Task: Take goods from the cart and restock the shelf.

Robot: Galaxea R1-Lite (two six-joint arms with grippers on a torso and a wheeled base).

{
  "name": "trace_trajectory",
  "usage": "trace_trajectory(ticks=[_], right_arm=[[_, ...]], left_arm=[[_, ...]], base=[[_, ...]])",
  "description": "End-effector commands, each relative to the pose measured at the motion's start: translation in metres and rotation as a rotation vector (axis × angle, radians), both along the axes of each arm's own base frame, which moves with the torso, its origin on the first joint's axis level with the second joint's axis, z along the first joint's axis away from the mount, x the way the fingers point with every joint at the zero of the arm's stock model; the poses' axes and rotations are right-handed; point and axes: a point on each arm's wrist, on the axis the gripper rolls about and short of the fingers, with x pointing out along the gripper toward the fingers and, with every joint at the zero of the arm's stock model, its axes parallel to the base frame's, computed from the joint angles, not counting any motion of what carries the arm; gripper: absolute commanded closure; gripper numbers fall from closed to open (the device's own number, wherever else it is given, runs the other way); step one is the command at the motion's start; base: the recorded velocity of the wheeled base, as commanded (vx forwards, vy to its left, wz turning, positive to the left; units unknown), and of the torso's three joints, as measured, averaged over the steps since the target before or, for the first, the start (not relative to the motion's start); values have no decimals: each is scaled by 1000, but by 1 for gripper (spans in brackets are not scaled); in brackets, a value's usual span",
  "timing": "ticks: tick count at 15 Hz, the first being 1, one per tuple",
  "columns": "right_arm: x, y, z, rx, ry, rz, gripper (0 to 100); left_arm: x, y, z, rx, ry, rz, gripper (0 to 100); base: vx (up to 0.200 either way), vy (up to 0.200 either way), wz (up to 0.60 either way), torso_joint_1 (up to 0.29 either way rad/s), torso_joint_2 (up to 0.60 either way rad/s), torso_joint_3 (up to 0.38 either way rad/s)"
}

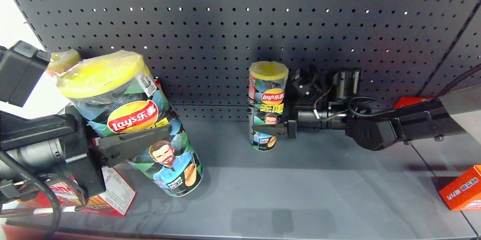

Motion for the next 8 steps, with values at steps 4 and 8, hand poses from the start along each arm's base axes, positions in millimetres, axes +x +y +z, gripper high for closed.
trace_trajectory(ticks=[4, 8], right_arm=[[6, 23, -13, 13, -14, 36, 100], [-7, 19, -1, 20, -25, 38, 100]], left_arm=[[0, 1, -1, 1, 2, 5, 100], [0, 1, -2, 2, 7, 8, 100]], base=[[0, 0, 0, 0, 0, 0], [0, 0, 0, 0, 0, 0]])
